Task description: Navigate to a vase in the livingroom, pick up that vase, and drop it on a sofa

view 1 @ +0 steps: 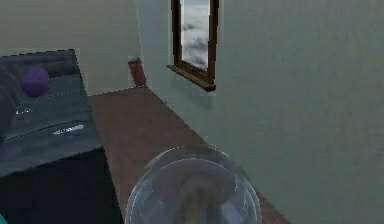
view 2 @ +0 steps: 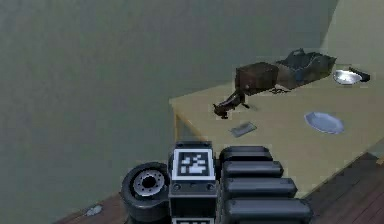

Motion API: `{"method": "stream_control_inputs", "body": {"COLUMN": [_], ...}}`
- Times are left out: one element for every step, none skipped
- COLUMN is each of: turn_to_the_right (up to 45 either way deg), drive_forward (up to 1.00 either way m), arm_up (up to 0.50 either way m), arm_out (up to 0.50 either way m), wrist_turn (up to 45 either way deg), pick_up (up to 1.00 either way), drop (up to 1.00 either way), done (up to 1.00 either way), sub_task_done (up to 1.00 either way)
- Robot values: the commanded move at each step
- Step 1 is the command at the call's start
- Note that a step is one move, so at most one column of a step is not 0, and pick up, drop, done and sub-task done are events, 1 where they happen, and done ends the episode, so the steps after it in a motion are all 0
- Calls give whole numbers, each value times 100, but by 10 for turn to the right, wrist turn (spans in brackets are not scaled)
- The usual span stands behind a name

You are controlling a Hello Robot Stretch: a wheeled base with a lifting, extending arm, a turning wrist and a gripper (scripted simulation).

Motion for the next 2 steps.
{"method": "stream_control_inputs", "body": {"turn_to_the_right": [0,-300], "drive_forward": [95,0], "arm_up": [0,0], "arm_out": [0,0], "wrist_turn": [0,0], "pick_up": [0,0], "drop": [0,0], "done": [0,0], "sub_task_done": [0,0]}}
